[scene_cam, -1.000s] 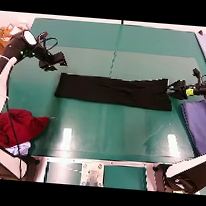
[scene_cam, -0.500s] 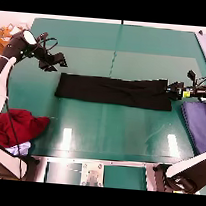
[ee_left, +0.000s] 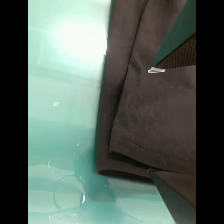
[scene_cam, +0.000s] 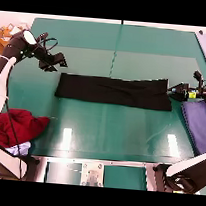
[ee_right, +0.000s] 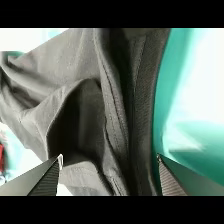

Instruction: Fold the shirts.

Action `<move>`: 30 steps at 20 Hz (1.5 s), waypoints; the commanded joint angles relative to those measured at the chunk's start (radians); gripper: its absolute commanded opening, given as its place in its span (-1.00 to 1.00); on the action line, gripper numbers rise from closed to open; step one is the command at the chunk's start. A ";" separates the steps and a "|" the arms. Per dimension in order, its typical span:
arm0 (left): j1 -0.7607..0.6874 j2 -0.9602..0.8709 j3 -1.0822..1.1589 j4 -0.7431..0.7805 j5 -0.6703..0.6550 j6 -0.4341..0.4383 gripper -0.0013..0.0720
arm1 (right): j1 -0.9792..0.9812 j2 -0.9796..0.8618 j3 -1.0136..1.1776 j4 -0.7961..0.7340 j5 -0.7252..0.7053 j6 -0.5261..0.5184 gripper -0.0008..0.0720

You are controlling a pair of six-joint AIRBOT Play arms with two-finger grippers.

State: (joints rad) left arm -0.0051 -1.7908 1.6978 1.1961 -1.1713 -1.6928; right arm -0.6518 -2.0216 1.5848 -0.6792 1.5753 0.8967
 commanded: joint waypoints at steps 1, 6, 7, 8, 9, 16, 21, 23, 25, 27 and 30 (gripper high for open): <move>0.001 0.001 0.001 0.000 0.000 0.000 0.98 | -0.005 0.001 0.003 -0.042 0.022 -0.026 0.93; 0.001 0.001 0.001 0.000 0.001 0.000 0.98 | 0.012 0.001 0.003 -0.043 0.068 -0.026 0.93; 0.001 0.001 0.001 -0.001 0.002 -0.001 0.98 | 0.029 0.001 0.003 -0.043 0.055 -0.026 0.93; 0.001 0.001 0.001 -0.001 0.001 0.000 0.98 | 0.047 0.001 0.003 -0.043 0.044 -0.027 0.92; 0.001 0.001 0.001 -0.001 0.000 0.000 0.98 | 0.068 0.001 0.003 -0.043 0.027 -0.026 0.92; 0.001 0.001 0.001 -0.014 -0.008 0.000 0.92 | 0.140 0.001 0.003 -0.031 -0.068 0.071 -0.81; -0.011 0.001 0.001 -0.150 -0.010 0.106 -0.88 | 0.151 0.052 0.006 -0.010 -0.037 0.108 -0.92; -0.051 0.001 0.001 -0.214 -0.006 0.132 -0.88 | 0.154 0.125 0.006 -0.020 -0.019 0.144 -0.92; -0.144 -0.003 0.000 -0.215 0.027 0.145 -0.88 | 0.160 0.215 0.006 -0.019 0.022 0.195 -0.92; -0.272 -0.019 0.000 -0.217 0.124 0.158 -0.88 | 0.179 0.313 0.006 -0.019 0.070 0.249 -0.92; -0.471 -0.091 0.001 -0.226 0.328 0.157 -0.88 | 0.237 0.456 0.006 -0.019 0.134 0.352 -0.91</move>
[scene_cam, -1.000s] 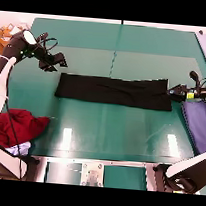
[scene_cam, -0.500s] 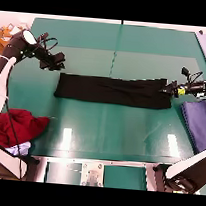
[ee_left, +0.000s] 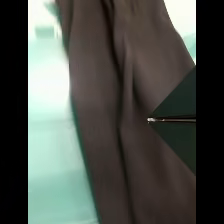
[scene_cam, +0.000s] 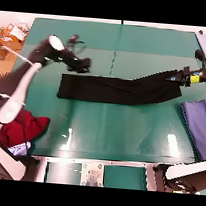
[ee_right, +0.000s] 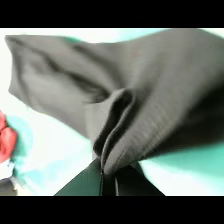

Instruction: Fold the shirts.

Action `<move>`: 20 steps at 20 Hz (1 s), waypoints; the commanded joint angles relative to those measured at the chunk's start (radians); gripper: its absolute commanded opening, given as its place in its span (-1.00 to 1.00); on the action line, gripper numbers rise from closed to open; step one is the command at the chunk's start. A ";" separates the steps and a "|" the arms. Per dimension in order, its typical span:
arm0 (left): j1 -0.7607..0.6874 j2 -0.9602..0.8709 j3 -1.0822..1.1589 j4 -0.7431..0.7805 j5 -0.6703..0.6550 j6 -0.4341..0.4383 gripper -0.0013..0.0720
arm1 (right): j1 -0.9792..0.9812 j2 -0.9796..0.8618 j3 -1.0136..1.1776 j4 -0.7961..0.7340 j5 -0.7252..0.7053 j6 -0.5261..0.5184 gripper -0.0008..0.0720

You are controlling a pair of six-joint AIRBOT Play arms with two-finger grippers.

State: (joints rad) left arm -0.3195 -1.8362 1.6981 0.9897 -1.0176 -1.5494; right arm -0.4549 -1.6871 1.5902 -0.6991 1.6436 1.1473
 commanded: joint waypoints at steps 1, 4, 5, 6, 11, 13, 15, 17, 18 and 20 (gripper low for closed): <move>-0.217 -0.080 0.000 -0.047 0.236 0.014 -0.88 | 0.068 0.168 0.001 0.007 0.072 0.129 -0.91; -0.336 -0.174 0.001 -0.154 0.320 0.014 -0.88 | 0.150 0.270 0.017 0.019 0.071 0.163 -0.91; -0.355 -0.194 0.002 -0.183 0.328 0.014 -0.88 | 0.170 0.283 0.039 0.019 0.071 0.178 -0.91; -0.367 -0.208 0.002 -0.212 0.333 0.014 -0.87 | 0.188 0.287 0.066 0.020 0.071 0.192 -0.91; -0.360 -0.226 0.014 -0.276 0.295 0.040 -0.88 | 0.241 0.285 0.101 0.016 0.055 0.211 -0.91; -0.319 -0.225 0.051 -0.274 0.192 0.045 -0.88 | 0.248 0.282 0.100 0.014 0.048 0.234 -0.91; -0.247 -0.213 0.111 -0.264 0.035 0.100 -0.88 | 0.260 0.282 0.100 0.016 0.023 0.236 -0.91; -0.153 -0.189 0.199 -0.213 -0.151 0.118 -0.88 | 0.294 0.282 0.100 0.017 -0.007 0.265 -0.92; -0.100 -0.172 0.249 -0.166 -0.246 0.118 -0.88 | 0.323 0.282 0.098 0.017 -0.028 0.267 -0.91; 0.003 -0.139 0.351 -0.077 -0.420 0.110 -0.88 | 0.405 0.282 0.078 0.016 -0.108 0.298 -0.91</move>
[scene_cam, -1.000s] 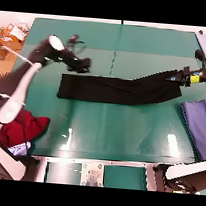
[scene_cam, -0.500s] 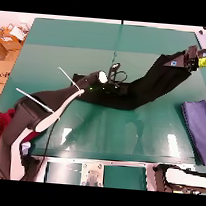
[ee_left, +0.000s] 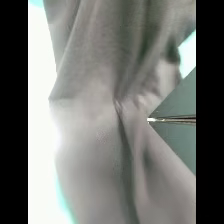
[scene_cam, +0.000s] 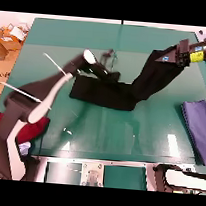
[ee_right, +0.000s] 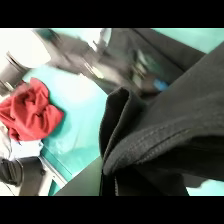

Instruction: Fold the shirts.

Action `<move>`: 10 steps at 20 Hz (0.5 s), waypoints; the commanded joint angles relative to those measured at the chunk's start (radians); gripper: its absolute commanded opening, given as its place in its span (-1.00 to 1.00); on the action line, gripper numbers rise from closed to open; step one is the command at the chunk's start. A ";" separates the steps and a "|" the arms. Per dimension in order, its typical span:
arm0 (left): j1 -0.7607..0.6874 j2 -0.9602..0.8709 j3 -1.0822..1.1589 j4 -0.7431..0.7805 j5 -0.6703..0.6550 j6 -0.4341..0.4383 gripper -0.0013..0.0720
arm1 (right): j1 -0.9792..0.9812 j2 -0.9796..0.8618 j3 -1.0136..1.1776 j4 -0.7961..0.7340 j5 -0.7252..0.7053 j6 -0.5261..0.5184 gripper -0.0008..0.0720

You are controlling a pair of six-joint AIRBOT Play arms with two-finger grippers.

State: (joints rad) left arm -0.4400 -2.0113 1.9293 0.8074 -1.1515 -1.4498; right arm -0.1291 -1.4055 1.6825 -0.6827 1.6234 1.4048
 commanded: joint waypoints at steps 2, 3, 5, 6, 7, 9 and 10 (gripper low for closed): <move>0.229 0.092 0.151 0.121 -0.373 0.008 -0.88 | 0.190 -0.001 -0.073 -0.001 -0.227 0.074 -0.91; 0.277 0.121 0.150 0.121 -0.389 0.008 -0.88 | 0.257 -0.007 -0.116 0.000 -0.314 0.081 -0.91; 0.365 0.173 0.150 0.121 -0.407 0.008 -0.88 | 0.404 -0.045 -0.193 0.006 -0.494 0.081 -0.91; 0.396 0.193 0.150 0.121 -0.409 0.008 -0.88 | 0.492 -0.085 -0.223 0.027 -0.618 0.080 -0.91; 0.423 0.209 0.149 0.121 -0.409 0.008 -0.88 | 0.581 -0.142 -0.235 0.067 -0.752 0.080 -0.92; 0.465 0.229 0.147 0.121 -0.409 0.009 -0.88 | 0.739 -0.290 -0.216 0.135 -1.030 0.076 -0.89; 0.479 0.234 0.147 0.122 -0.410 0.009 -0.88 | 0.800 -0.368 -0.195 0.169 -1.149 0.076 -0.47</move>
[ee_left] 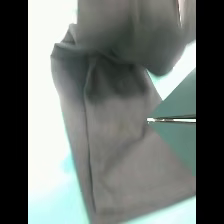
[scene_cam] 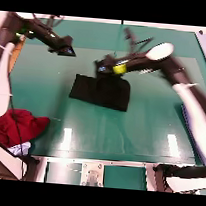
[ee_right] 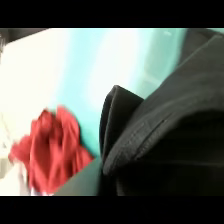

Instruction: Fold the shirts.

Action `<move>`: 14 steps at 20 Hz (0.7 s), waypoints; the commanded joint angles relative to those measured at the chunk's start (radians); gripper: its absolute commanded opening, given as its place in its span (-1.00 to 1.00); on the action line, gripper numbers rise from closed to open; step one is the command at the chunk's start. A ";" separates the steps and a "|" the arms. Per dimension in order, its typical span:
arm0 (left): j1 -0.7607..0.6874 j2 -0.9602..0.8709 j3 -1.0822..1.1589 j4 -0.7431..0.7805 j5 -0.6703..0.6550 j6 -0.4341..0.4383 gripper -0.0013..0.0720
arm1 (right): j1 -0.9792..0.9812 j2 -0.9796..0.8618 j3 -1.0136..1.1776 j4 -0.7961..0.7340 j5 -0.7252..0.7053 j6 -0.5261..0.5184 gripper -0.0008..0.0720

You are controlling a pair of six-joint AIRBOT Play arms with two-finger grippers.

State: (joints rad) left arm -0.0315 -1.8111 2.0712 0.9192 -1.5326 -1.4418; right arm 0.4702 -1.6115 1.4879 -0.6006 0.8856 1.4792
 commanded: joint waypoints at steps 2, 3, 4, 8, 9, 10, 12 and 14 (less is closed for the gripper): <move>0.092 0.040 0.005 0.010 -0.034 0.000 -0.88 | 0.255 -0.290 0.071 0.107 -0.461 0.002 0.49; 0.096 0.041 0.005 0.012 -0.039 0.000 -0.88 | 0.245 -0.314 0.093 0.106 -0.426 0.002 0.49; 0.098 0.041 0.005 0.016 -0.042 0.001 -0.87 | 0.219 -0.312 0.097 0.103 -0.400 0.002 0.49; 0.098 0.041 0.005 0.018 -0.031 0.003 -0.88 | -0.023 -0.235 0.107 0.095 -0.095 -0.072 -0.92; 0.098 0.041 0.005 0.020 -0.028 0.003 -0.88 | -0.101 -0.209 0.107 0.063 -0.001 -0.085 -0.92; 0.098 0.041 0.005 0.020 -0.028 0.003 -0.88 | -0.171 -0.181 0.105 0.014 0.078 -0.084 -0.92; 0.098 0.041 0.005 0.021 -0.029 0.003 -0.88 | -0.312 -0.104 0.060 -0.082 0.204 -0.084 -0.92; 0.098 0.041 0.005 0.021 -0.029 0.003 -0.88 | -0.424 -0.011 -0.048 -0.167 0.233 -0.084 -0.92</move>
State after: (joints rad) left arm 0.0647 -1.7710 2.0754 0.9390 -1.5635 -1.4387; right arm 0.2111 -1.7233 1.5280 -0.6407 0.9684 1.4090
